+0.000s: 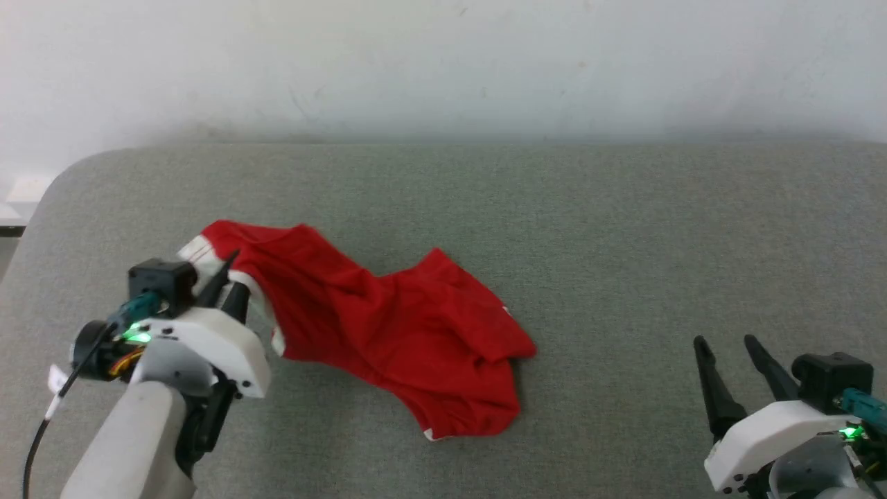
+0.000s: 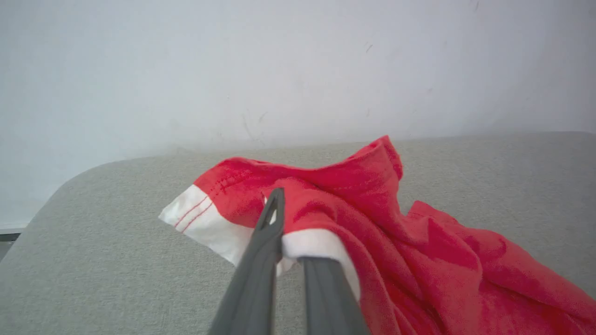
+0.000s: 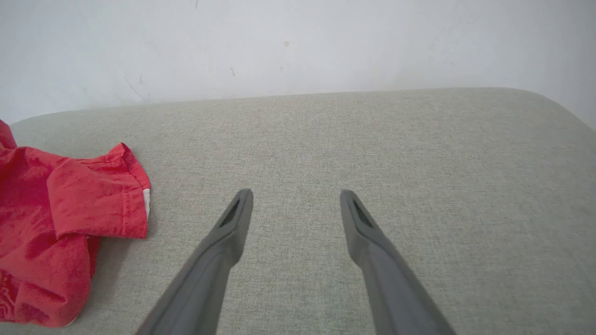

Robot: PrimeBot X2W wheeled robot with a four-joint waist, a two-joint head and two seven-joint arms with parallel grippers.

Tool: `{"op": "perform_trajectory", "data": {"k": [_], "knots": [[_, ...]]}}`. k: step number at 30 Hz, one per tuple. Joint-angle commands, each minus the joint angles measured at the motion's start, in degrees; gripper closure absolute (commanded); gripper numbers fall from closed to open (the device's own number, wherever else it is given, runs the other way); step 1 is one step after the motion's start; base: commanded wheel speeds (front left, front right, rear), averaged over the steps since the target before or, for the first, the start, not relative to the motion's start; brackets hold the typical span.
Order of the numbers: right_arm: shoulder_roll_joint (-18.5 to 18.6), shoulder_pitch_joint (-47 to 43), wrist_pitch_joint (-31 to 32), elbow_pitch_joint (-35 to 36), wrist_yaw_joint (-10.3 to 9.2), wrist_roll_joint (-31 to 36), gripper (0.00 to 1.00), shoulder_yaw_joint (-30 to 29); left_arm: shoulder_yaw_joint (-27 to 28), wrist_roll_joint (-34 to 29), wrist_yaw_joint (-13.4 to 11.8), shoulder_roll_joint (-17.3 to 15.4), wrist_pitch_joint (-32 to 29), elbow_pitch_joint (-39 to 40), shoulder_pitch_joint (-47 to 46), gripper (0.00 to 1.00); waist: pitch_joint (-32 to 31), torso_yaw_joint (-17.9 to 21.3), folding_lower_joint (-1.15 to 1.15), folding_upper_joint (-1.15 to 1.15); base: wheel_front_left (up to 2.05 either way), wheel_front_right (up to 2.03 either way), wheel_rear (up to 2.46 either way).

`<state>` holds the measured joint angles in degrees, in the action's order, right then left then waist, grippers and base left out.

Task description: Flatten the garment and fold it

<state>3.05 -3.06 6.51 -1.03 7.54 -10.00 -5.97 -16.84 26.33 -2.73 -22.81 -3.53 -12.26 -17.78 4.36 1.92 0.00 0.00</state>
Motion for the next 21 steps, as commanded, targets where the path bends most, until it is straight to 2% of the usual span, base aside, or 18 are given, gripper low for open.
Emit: {"op": "perform_trajectory", "data": {"k": [1, 5, 9, 13, 17, 21], "knots": [[-0.17, -0.19, -0.02, -0.38, -0.05, 0.17, 0.0, 0.61, 0.85, -0.85, -1.12, -0.47, 1.78, -1.36, 0.85, 0.0, -0.04, -0.58, 0.0, 0.0, 0.0, 0.0, 0.0], [-0.17, -0.29, -0.15, -0.49, -0.05, 0.14, 0.0, 0.99, 2.76, -0.94, -3.72, 1.81, 8.58, -1.31, 1.04, 0.0, -0.5, -2.25, 0.0, 0.0, 0.0, 0.0, 0.0], [-0.17, 0.25, 0.56, -0.03, -0.05, 0.65, 0.0, 2.14, 2.79, -1.76, -4.75, 3.36, 14.29, 0.58, 3.32, 0.0, -1.43, -4.55, 0.0, 0.0, 0.0, 0.0, 0.0], [-0.02, 2.12, 2.92, 0.63, -0.05, 0.51, 0.0, 4.8, 1.2, -5.28, -5.61, 3.8, 17.44, 4.29, 6.41, 0.0, -2.05, -7.69, 0.0, 0.0, 0.0, 0.0, 0.0], [2.84, 5.57, 8.58, 0.17, -0.05, -0.46, 0.0, 10.34, -0.29, -10.04, -6.94, 4.45, 18.42, 8.89, 10.05, 0.0, -1.92, -10.98, 0.0, 0.0, 0.0, 0.0, 0.0], [6.76, 11.36, 16.45, -2.61, -0.05, -2.59, 0.0, 16.59, -0.42, -13.46, -7.8, 6.77, 18.5, 13.84, 14.34, 0.0, -1.14, -14.33, 0.0, 0.0, 0.0, 0.0, 0.0]]}}
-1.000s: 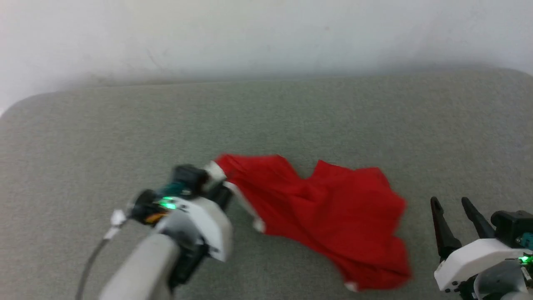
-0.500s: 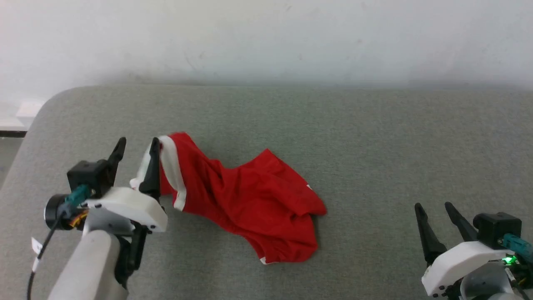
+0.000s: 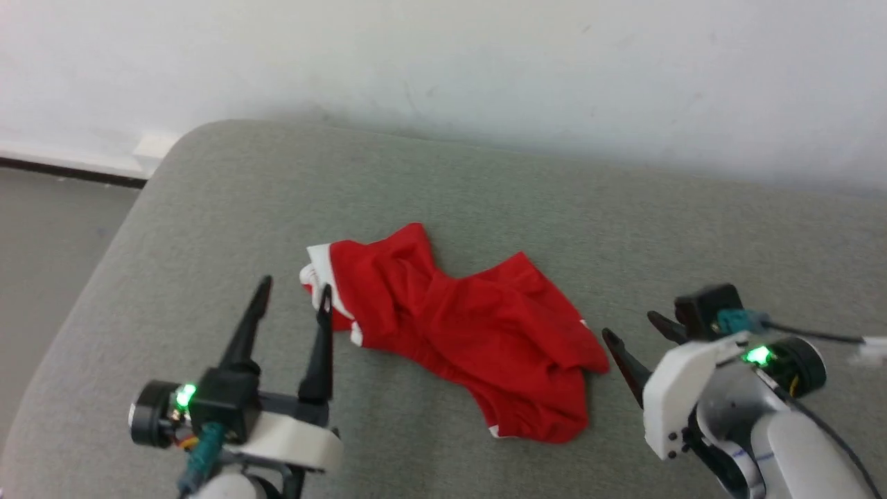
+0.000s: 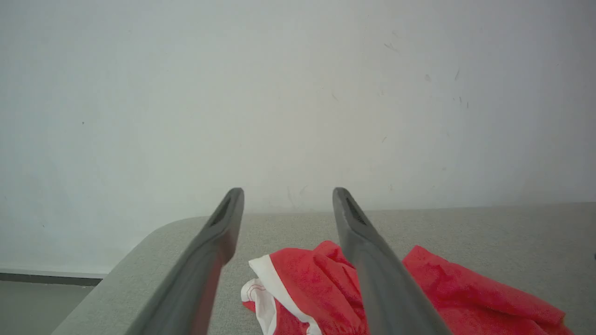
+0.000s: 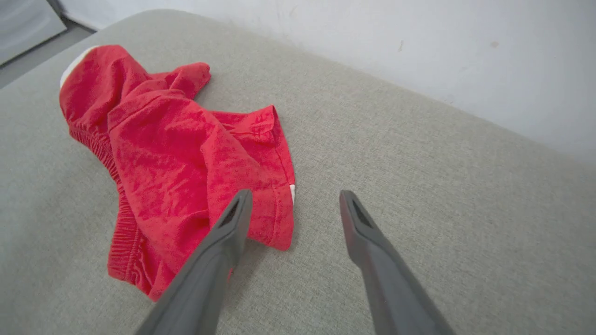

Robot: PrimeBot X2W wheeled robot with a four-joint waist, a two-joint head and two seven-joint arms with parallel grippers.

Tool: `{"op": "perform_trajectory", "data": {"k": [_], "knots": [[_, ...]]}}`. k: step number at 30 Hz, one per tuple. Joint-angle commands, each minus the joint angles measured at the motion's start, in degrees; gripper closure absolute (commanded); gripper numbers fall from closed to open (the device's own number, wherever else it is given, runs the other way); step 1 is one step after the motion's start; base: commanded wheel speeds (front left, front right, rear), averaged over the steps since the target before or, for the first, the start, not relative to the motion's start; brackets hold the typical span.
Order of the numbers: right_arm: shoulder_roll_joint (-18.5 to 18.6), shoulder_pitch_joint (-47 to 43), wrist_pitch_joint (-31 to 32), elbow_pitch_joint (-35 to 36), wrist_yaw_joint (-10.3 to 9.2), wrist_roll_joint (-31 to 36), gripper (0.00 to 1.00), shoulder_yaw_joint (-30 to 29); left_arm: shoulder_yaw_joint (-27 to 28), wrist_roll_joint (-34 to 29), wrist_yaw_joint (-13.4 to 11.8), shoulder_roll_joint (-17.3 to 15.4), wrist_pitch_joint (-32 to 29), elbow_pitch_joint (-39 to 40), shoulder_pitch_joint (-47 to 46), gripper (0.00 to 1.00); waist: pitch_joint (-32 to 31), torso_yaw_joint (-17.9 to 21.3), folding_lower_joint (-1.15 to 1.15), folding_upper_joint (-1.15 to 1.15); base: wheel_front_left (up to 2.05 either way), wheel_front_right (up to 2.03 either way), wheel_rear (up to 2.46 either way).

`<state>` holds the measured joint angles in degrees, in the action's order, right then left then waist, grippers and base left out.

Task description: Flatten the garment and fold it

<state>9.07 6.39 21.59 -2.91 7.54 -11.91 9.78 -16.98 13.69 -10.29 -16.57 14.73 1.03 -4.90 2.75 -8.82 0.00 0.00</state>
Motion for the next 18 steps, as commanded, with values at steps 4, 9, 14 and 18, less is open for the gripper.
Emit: {"op": "perform_trajectory", "data": {"k": [4, 9, 14, 18], "knots": [[4.06, 8.43, 9.36, -6.62, -0.05, -3.64, 0.0, 6.24, -1.06, -2.62, 0.64, 2.69, 0.25, 1.34, 4.4, 0.0, 1.37, -7.39, 0.0, 0.0, 0.0, 0.0, 0.0], [7.2, 16.56, 15.49, -15.64, -0.05, -6.91, 0.0, 9.56, -1.14, -2.6, 2.86, 5.27, 0.26, -0.38, 5.06, 0.0, 3.09, -12.37, 0.0, 0.0, 0.0, 0.0, 0.0], [8.7, 22.3, 18.12, -25.27, -0.05, -6.01, 0.0, 10.76, -0.53, -3.87, 4.55, 7.18, 0.26, -1.03, 4.69, 0.0, 4.29, -16.21, 0.0, 0.0, 0.0, 0.0, 0.0], [9.75, 24.14, 18.26, -31.92, -0.05, -5.22, 0.0, 13.01, -0.13, -4.87, 5.79, 8.49, 0.27, -1.1, 4.74, 0.0, 4.68, -18.31, 0.0, 0.0, 0.0, 0.0, 0.0]]}}
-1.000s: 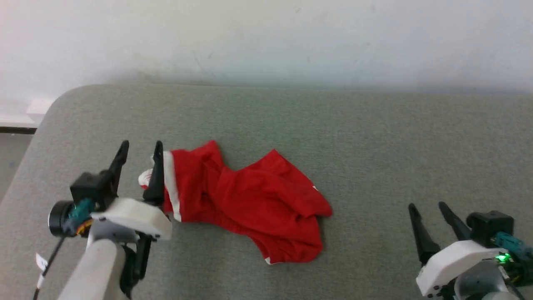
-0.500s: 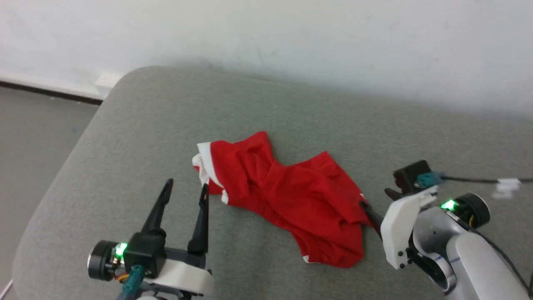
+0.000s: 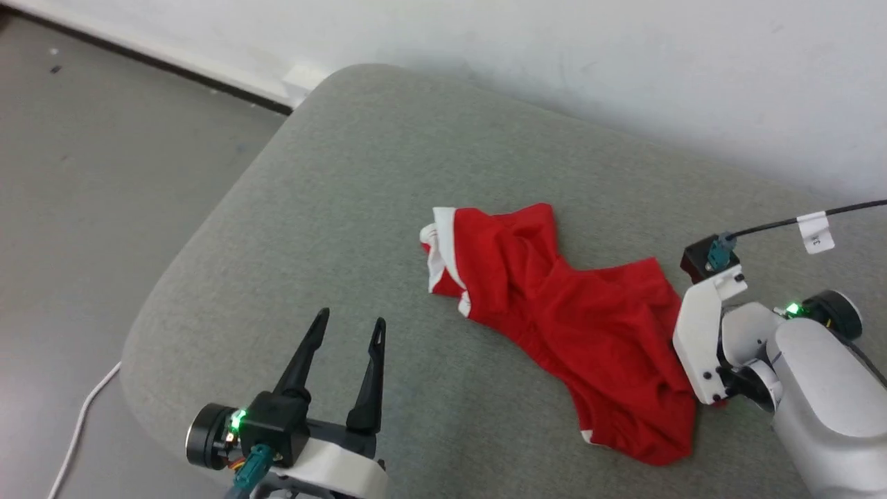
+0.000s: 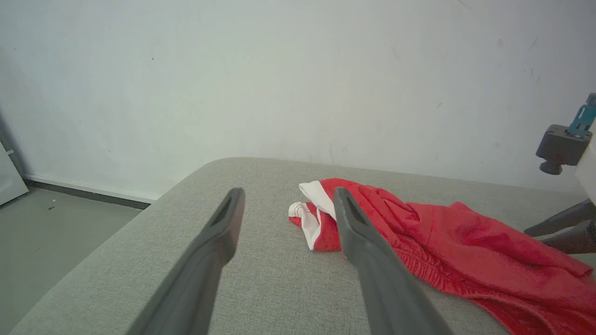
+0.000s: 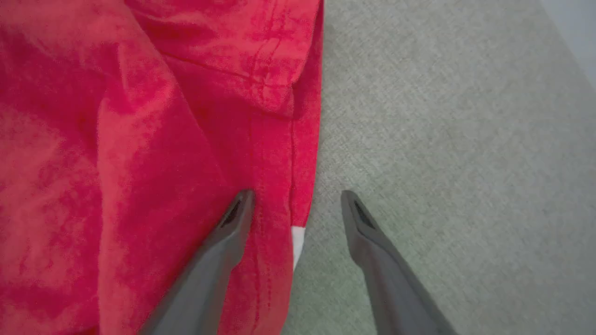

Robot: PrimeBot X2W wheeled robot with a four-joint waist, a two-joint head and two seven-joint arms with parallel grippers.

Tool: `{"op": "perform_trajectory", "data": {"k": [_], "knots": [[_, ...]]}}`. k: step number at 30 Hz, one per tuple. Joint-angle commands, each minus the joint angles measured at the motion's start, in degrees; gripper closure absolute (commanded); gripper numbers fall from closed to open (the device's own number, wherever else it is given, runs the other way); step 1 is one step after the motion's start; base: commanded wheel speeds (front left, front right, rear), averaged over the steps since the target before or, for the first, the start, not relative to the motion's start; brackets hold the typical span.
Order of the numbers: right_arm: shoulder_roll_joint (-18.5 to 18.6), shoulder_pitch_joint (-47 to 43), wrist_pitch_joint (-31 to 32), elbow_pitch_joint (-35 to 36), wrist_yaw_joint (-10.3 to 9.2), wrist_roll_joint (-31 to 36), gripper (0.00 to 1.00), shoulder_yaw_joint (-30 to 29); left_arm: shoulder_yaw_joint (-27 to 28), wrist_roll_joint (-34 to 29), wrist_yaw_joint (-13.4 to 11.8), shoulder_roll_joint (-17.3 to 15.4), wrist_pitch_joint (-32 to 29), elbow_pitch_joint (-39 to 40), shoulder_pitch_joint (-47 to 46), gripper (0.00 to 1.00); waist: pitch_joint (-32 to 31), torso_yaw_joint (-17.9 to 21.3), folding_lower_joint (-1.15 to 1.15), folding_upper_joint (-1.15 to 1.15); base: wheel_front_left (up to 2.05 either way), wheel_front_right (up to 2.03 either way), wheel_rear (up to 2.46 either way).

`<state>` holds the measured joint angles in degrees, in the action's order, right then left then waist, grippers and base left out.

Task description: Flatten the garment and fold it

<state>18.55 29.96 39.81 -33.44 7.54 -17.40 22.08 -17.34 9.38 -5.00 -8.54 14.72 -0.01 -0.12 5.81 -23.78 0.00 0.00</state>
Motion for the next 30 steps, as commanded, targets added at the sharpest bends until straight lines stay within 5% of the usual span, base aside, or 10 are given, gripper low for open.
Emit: {"op": "perform_trajectory", "data": {"k": [1, 5, 6, 7, 8, 9, 19, 25, 30], "knots": [[0.39, 0.71, 0.03, -2.8, -0.05, 0.19, 0.0, 1.31, 0.37, -0.75, 0.74, 0.76, 0.28, -0.07, -0.02, 0.0, 1.7, -3.63, 0.0, 0.0, 0.0, 0.0, 0.0], [0.35, 0.73, -1.25, -6.11, -0.05, -0.34, 0.0, 3.01, 0.69, -1.36, 1.4, 1.51, 0.28, -0.03, 0.2, 0.0, 1.64, -3.95, 0.0, 0.0, 0.0, 0.0, 0.0], [0.06, 0.6, -1.7, -7.0, -0.05, -1.19, 0.07, 3.45, 0.71, -1.56, 1.65, 1.7, 0.28, -0.07, 0.28, 0.0, 1.58, -3.87, 0.0, 0.0, 0.0, 0.0, 0.0], [-0.18, 0.56, -2.1, -7.89, -0.05, -1.99, 0.53, 3.74, 0.78, -1.74, 1.88, 1.87, 0.28, -0.16, 0.35, 0.0, 1.47, -3.66, 0.0, 0.0, 0.0, 0.0, 0.0], [-0.22, 0.64, -2.66, -8.6, -0.05, -2.43, 0.85, 4.26, 0.92, -1.89, 2.12, 1.99, 0.28, -0.27, 0.4, 0.0, 1.35, -3.37, 0.0, 0.0, 0.0, 0.0, 0.0], [-0.05, 0.83, -3.5, -9.16, -0.05, -2.52, 1.0, 4.86, 1.05, -2.04, 2.39, 2.07, 0.28, -0.4, 0.42, 0.0, 1.2, -3.01, 0.0, 0.0, 0.0, 0.0, 0.0], [1.2, 0.74, -14.97, -5.88, -0.05, -7.84, 1.0, 5.44, 2.82, -3.15, 4.33, 2.1, 0.28, -1.48, 2.04, 0.0, -3.88, 4.34, 0.0, 0.0, 0.0, 0.0, 0.0], [7.43, -5.03, -13.63, 8.41, -0.05, -11.98, 1.0, 4.56, 3.53, -3.42, 4.95, 2.4, 0.28, -1.59, 3.51, 0.0, -6.42, 10.29, 0.0, 0.0, 0.0, 0.0, 0.0], [10.19, -13.16, -6.92, 23.18, -0.05, -14.15, 1.0, -5.23, 4.05, -3.43, 5.22, 2.92, 0.28, -1.7, 4.07, 0.0, -7.29, 13.81, 0.0, 0.0, 0.0, 0.0, 0.0]]}}
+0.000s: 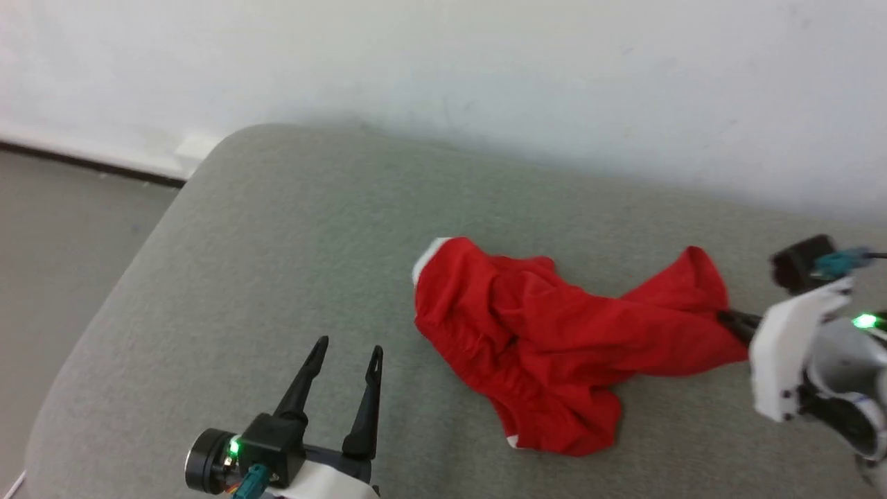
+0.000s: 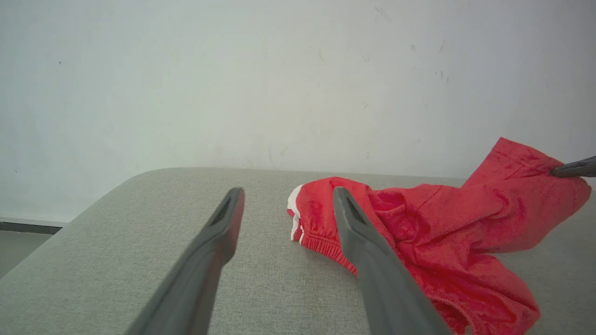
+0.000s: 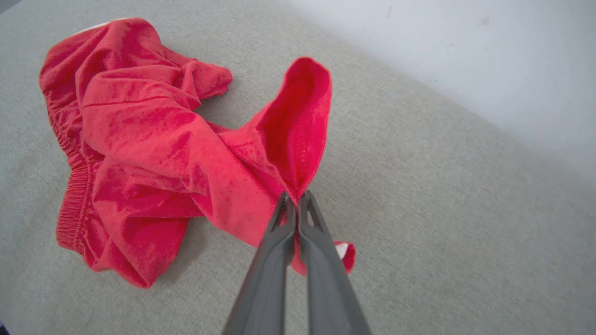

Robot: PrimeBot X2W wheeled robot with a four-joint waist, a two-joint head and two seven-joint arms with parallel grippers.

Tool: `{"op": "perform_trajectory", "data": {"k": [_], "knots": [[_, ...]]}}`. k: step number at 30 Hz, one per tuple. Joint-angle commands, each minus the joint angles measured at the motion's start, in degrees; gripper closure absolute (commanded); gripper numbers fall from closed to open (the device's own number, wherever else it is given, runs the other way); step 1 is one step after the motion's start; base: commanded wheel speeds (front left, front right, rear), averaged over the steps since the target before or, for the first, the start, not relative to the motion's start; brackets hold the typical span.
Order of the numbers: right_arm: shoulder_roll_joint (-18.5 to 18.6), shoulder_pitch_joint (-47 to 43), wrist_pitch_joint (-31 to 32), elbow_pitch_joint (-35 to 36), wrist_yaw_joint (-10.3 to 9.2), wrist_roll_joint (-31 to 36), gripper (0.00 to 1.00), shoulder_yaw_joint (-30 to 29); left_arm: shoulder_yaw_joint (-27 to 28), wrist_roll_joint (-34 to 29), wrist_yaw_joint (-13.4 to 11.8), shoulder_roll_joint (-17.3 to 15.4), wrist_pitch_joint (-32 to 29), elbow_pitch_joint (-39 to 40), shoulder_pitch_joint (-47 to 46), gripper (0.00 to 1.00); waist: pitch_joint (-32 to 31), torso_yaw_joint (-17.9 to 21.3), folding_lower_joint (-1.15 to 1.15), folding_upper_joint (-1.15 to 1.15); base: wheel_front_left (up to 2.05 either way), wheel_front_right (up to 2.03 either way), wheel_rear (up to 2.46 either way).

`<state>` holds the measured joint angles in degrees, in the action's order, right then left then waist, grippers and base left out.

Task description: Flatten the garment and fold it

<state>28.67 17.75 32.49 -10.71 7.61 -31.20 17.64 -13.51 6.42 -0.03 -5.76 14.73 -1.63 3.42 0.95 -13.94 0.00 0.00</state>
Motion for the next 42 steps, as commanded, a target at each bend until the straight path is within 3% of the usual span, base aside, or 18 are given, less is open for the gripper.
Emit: {"op": "perform_trajectory", "data": {"k": [1, 5, 8, 14, 15, 20, 27, 33, 39, 42], "knots": [[-0.1, -2.6, 2.35, 2.79, -0.12, -0.13, 1.0, -3.98, 0.33, -0.49, 0.27, 0.26, 0.27, -0.05, 0.61, 0.0, -2.4, 4.47, 0.0, 0.0, 0.0, 0.0, 0.0], [-1.16, -8.02, 10.68, 7.87, -0.12, 5.19, 1.0, -16.48, 0.16, -0.74, 0.73, 0.75, 0.27, 0.06, 0.29, 0.0, -1.29, 5.46, 0.0, 0.0, 0.0, 0.0, 0.0], [-3.52, -10.12, 14.72, 7.55, -0.12, 8.73, 1.0, -23.44, -0.1, -1.0, 1.25, 1.03, 0.27, -0.02, -0.65, 0.0, 0.05, 5.24, 0.0, 0.0, 0.0, 0.0, 0.0], [-5.94, -9.26, 11.88, -1.49, -0.12, 16.61, 1.0, -30.62, -0.18, -1.32, 2.07, 1.46, 0.27, -0.71, -2.29, 0.0, 1.76, 4.35, 0.0, 0.0, 0.0, 0.0, 0.0], [-6.17, -8.69, 9.96, -3.07, -0.12, 18.02, 0.0, -31.26, -0.23, -1.38, 2.14, 1.54, 0.27, -0.84, -2.4, 0.0, 1.85, 4.3, 0.0, 0.0, 0.0, 0.0, 0.0], [-8.98, -6.1, -0.92, -6.96, -0.12, 20.68, 0.0, -31.64, -0.51, -1.4, 2.4, 1.87, 0.27, -1.34, -2.36, 0.0, 1.4, 5.09, 0.0, 0.0, 0.0, 0.0, 0.0], [-11.65, -8.04, -14.86, -1.93, -0.12, 18.96, 0.0, -27.36, -2.01, 0.49, 4.35, 2.21, 0.27, -3.03, -1.48, 0.0, 0.13, 8.44, 0.0, 0.0, 0.0, 0.0, 0.0], [-16.89, -14.79, -22.95, 6.05, -0.12, 16.78, 0.0, -26.25, -9.93, 4.89, 7.15, 1.59, -5.57, -7.86, -2.32, 0.0, 0.85, 12.03, 0.0, 0.0, 0.0, 0.0, 0.0], [-20.71, -20.76, -28.16, 10.36, -0.12, 16.38, 0.0, -25.02, -18.62, 11.74, 7.48, -1.2, -15.18, -10.91, -6.21, 0.0, 3.25, 15.69, 0.0, 0.0, 0.0, 0.0, 0.0], [-21.77, -21.62, -29.47, 9.83, -0.12, 16.33, 0.0, -25.81, -21.86, 14.83, 7.49, -2.54, -17.04, -11.71, -9.04, 0.0, 4.49, 17.08, 0.0, 0.0, 0.0, 0.0, 0.0]]}}
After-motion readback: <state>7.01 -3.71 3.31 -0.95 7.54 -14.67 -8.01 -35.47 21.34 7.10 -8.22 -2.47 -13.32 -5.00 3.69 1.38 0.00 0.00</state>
